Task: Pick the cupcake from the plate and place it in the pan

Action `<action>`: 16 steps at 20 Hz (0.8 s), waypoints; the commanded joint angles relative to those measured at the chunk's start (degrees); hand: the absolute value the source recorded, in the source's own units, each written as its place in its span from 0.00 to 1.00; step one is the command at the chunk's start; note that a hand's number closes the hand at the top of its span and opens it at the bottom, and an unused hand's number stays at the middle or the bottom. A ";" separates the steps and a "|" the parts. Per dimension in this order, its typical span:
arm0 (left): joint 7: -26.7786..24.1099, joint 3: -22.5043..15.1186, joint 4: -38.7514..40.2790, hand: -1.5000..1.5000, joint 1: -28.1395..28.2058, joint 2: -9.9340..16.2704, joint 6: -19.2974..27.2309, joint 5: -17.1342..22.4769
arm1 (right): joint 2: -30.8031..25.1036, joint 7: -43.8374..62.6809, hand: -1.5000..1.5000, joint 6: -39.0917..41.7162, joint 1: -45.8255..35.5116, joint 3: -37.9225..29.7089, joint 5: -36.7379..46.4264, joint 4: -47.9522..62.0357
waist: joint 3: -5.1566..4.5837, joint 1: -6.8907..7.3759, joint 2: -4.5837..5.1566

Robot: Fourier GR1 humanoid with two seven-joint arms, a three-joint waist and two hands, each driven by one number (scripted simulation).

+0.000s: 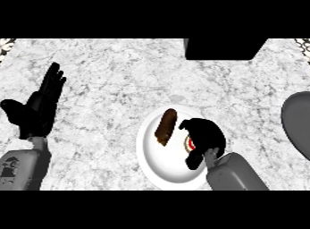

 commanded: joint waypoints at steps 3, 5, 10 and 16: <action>2.73 -0.49 -5.55 0.50 2.55 -0.62 -0.44 -0.05 | 2.53 -2.86 1.00 0.10 -0.02 2.82 4.52 0.27 | 0.00 0.06 -0.09; -0.03 2.95 0.41 0.50 -0.09 1.95 -3.85 1.50 | 2.20 -7.00 1.00 -0.10 -0.88 0.24 5.61 3.89 | 0.00 -0.06 -0.01; -2.22 1.73 2.94 0.50 0.25 -0.51 -2.20 -0.68 | 1.98 -5.04 1.00 -2.09 7.76 3.23 9.08 -3.56 | -0.01 -0.32 -0.03; -1.82 0.17 -1.32 0.50 3.28 -1.84 -1.02 -1.87 | -4.52 -2.46 1.00 -7.71 25.31 11.05 13.99 -22.25 | 0.00 -0.79 -0.20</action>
